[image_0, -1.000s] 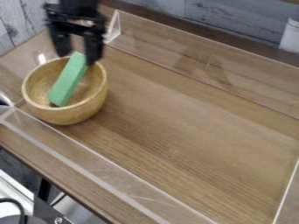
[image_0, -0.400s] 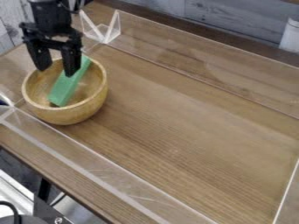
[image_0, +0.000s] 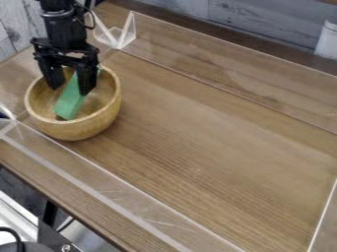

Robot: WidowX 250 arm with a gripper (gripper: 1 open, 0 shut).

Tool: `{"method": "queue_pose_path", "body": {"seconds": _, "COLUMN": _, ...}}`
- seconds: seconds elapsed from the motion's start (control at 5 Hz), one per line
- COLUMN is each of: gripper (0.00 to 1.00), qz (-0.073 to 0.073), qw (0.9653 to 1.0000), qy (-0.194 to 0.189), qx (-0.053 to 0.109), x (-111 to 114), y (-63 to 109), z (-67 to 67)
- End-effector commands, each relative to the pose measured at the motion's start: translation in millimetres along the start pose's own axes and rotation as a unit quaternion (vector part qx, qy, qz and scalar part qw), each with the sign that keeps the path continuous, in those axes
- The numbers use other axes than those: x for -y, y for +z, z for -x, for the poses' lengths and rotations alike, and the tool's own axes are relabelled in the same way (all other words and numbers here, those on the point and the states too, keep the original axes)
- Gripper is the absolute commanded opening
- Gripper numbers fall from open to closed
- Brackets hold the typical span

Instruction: Remove the green block from inside the brown bowl and put it on the table

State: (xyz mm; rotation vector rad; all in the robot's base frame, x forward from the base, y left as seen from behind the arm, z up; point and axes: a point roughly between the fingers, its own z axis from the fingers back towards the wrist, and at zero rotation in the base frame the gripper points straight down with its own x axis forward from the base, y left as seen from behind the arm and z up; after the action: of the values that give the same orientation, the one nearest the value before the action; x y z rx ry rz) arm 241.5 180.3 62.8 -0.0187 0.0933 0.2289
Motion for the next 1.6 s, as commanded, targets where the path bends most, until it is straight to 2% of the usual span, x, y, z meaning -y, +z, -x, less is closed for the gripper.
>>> {"method": "queue_pose_path", "body": {"seconds": 0.0, "gripper": 1.00, "qz": -0.004, "qw": 0.9995, "qy": -0.011, "qx": 0.031, "x": 4, "y": 24.0, "z": -11.2}}
{"method": "queue_pose_path", "body": {"seconds": 0.2, "gripper": 1.00, "qz": 0.004, "qw": 0.9993, "qy": -0.017, "qx": 0.034, "x": 8, "y": 28.5, "z": -14.6}}
{"method": "queue_pose_path", "body": {"seconds": 0.6, "gripper": 1.00, "qz": 0.009, "qw": 0.9993, "qy": -0.021, "qx": 0.030, "x": 11, "y": 22.4, "z": -19.6}}
{"method": "queue_pose_path", "body": {"seconds": 0.8, "gripper": 1.00, "qz": 0.015, "qw": 0.9990, "qy": -0.025, "qx": 0.034, "x": 14, "y": 27.5, "z": -20.8}}
{"method": "queue_pose_path", "body": {"seconds": 1.2, "gripper": 1.00, "qz": 0.018, "qw": 0.9989, "qy": -0.025, "qx": 0.036, "x": 11, "y": 26.2, "z": -23.8}}
{"method": "queue_pose_path", "body": {"seconds": 1.4, "gripper": 1.00, "qz": 0.016, "qw": 0.9990, "qy": -0.022, "qx": 0.034, "x": 7, "y": 20.2, "z": -25.2}}
